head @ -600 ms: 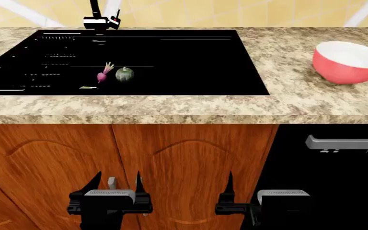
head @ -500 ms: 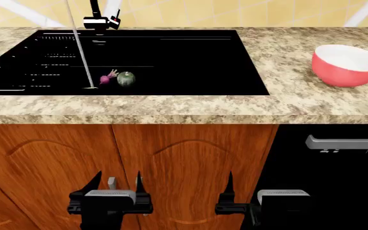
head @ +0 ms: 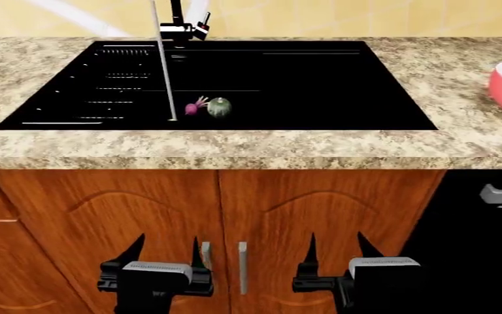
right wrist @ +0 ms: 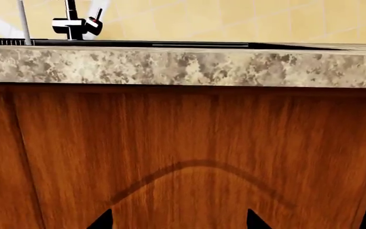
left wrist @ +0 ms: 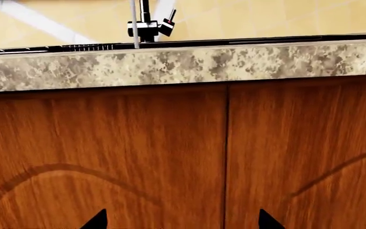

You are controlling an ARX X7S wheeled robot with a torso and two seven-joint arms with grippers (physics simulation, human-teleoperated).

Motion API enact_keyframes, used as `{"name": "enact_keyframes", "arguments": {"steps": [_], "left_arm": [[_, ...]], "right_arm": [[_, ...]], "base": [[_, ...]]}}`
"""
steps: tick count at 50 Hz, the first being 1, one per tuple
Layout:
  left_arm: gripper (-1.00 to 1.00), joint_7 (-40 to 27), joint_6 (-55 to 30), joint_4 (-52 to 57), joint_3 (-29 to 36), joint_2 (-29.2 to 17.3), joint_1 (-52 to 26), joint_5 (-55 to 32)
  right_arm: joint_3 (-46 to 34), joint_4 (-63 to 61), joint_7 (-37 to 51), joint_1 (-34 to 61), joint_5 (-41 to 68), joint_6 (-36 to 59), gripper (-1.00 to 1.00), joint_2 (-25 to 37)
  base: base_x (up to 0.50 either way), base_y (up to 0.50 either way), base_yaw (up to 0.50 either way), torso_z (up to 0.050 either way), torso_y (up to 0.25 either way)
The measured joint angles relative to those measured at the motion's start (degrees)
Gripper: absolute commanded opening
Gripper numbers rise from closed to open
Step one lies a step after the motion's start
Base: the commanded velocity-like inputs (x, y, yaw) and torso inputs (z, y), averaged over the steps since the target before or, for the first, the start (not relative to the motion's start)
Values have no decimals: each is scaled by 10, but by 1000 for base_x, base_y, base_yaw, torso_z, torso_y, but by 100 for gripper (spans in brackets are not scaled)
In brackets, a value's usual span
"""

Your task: Pick the broccolis and squashs from the sink and place them in one bowl. Place the beet in the other bowl. Then turn off the sink faucet.

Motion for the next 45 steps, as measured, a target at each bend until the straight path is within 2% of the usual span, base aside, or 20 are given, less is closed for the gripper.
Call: {"name": "enact_keyframes", "arguments": {"steps": [19, 23, 36, 45], "left_arm": [[100, -15, 1, -1, 18, -14, 0, -11], [100, -18, -1, -1, 20, -19, 0, -14], [100, -19, -9, 8, 36, -28, 1, -21], [100, 1, -99, 76, 47, -46, -5, -54]], "right_arm": [[-18, 0, 17, 1, 10, -6, 100, 14], [-21, 1, 19, 1, 15, -8, 100, 15], [-31, -6, 27, 1, 24, -7, 100, 24], [-46, -79, 33, 4, 14, 52, 100, 40]], "base": [[0, 500, 0, 0, 0], [0, 0, 0, 0, 0], [0, 0, 0, 50, 0], [0, 0, 0, 50, 0]]}}
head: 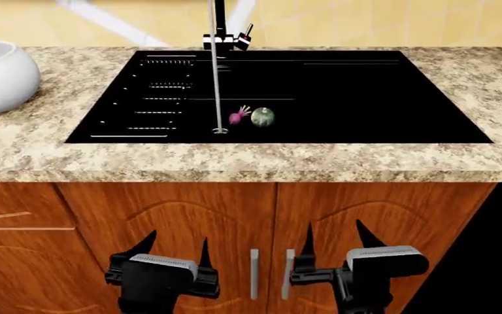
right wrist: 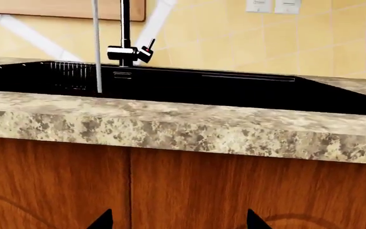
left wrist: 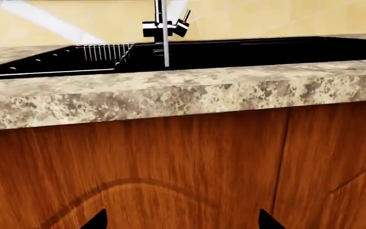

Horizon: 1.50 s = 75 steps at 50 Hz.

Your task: Pick the broccolis and squashs from the sink and place them in one bowl. Place the beet in the other bowl. Then turn off the sink faucet.

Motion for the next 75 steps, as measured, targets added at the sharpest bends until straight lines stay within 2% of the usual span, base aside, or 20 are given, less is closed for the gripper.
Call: {"name": "enact_keyframes", "arguments": {"steps": [11, 16, 22, 25, 31, 34, 38, 44, 51, 63, 75], "left_arm": [[100, 17, -219, 177, -34, -52, -60, -92], [100, 15, -334, 251, -69, -72, -120, -149], [100, -1, -514, 317, -133, -71, -231, -246], [100, -19, -591, 329, -158, -70, -295, -293], [100, -66, -685, 309, -182, -78, -410, -363], [100, -80, -705, 278, -176, -88, -459, -374], [100, -90, -714, 226, -157, -104, -523, -373], [100, -98, -713, 158, -131, -122, -602, -361], [100, -103, -701, 102, -111, -135, -662, -347], [100, -111, -682, 53, -85, -150, -710, -324], [100, -115, -679, 30, -68, -158, -735, -314]], "right_arm": [[-27, -216, -22, 55, -16, 231, 100, 49], [-33, -309, -49, 126, -9, 369, 100, 66], [-8, -396, -87, 253, 22, 561, 100, 57], [17, -410, -65, 324, 81, 639, 100, 63], [58, -370, 105, 475, 323, 737, 100, 99], [58, -336, 160, 540, 418, 762, 100, 116], [41, -279, 196, 620, 492, 781, 100, 136], [9, -199, 214, 716, 549, 793, 100, 156], [-10, -125, 223, 787, 579, 792, 100, 164], [-14, -39, 230, 847, 601, 778, 100, 159], [-6, -12, 258, 848, 630, 791, 100, 157]], "base": [[0, 0, 0, 50, 0], [0, 0, 0, 50, 0], [0, 0, 0, 50, 0], [0, 0, 0, 50, 0], [0, 0, 0, 50, 0], [0, 0, 0, 50, 0], [0, 0, 0, 50, 0], [0, 0, 0, 50, 0], [0, 0, 0, 50, 0], [0, 0, 0, 42, 0], [0, 0, 0, 16, 0]]}}
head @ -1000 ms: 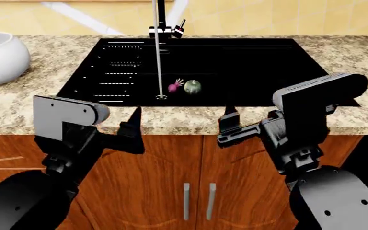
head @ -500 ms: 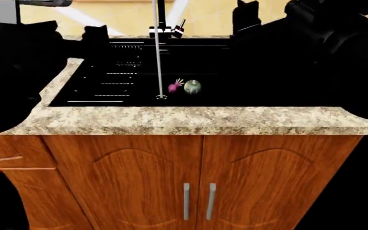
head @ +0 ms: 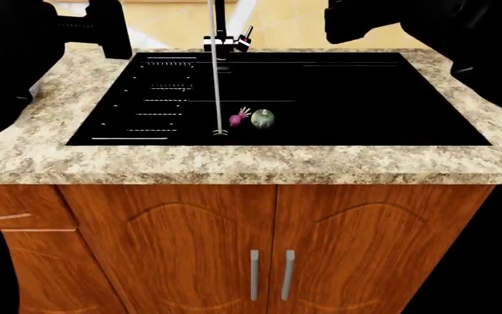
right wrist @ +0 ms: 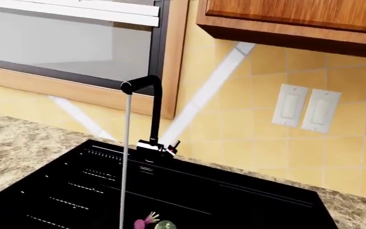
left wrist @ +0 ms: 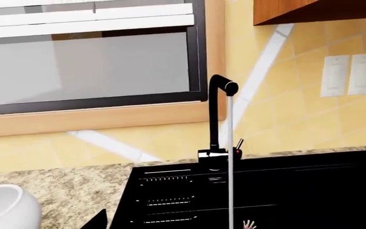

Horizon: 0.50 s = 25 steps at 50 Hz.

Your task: Pick the broccolis and squashs from the sink and place them in one bowl. Place the beet in the other bowl. Then turn off the sink faucet.

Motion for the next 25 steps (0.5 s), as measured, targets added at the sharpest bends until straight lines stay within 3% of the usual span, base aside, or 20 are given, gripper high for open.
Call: {"name": "enact_keyframes", "arguments": {"steps": [20, 25], "left_arm": [[100, 17, -17, -11, 47, -13, -26, -6], [100, 25, -14, -2, 62, -22, -28, -7]], "right_arm": [[1, 15, 29, -22, 31, 6, 100, 7], [3, 15, 36, -24, 40, 8, 100, 9]], "base": [[0, 0, 0, 8, 0], [0, 0, 0, 0, -250]]}}
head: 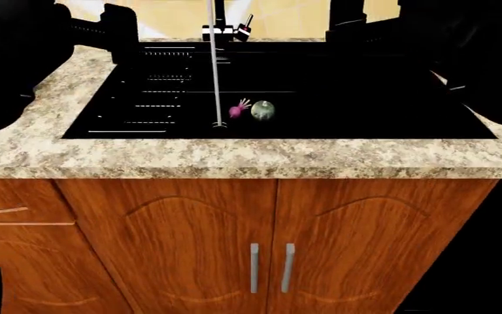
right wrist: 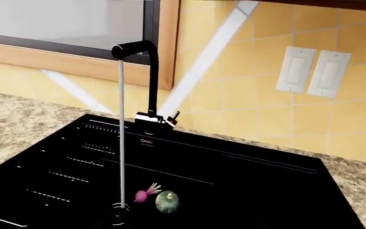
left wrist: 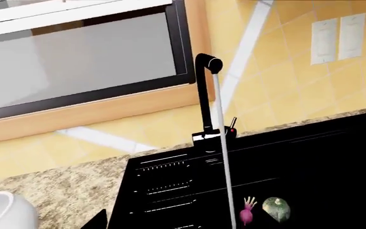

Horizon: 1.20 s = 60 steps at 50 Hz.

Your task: Pick the broccolis and squashs from the sink and place them in one bowl. Place the beet in the other bowl. Then turn off the sink faucet.

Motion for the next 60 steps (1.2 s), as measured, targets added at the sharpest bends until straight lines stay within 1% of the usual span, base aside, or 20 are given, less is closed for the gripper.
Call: {"name": "enact_keyframes", "arguments": {"steps": [17, 26, 60], "left_arm": [[100, 9, -5, 19, 16, -12, -2, -12], [100, 5, -12, 22, 9, -12, -1, -20], [100, -6, -11, 15, 1, -15, 3, -33]], "right_arm": [[-1, -3, 20, 2, 25, 2, 100, 7], [-7, -8, 21, 3, 37, 0, 100, 13], [-35, -15, 22, 15, 75, -9, 100, 34]], "base": [[0, 0, 0, 0, -248], [8, 0, 0, 0, -5], [500, 0, 0, 0, 0]]}}
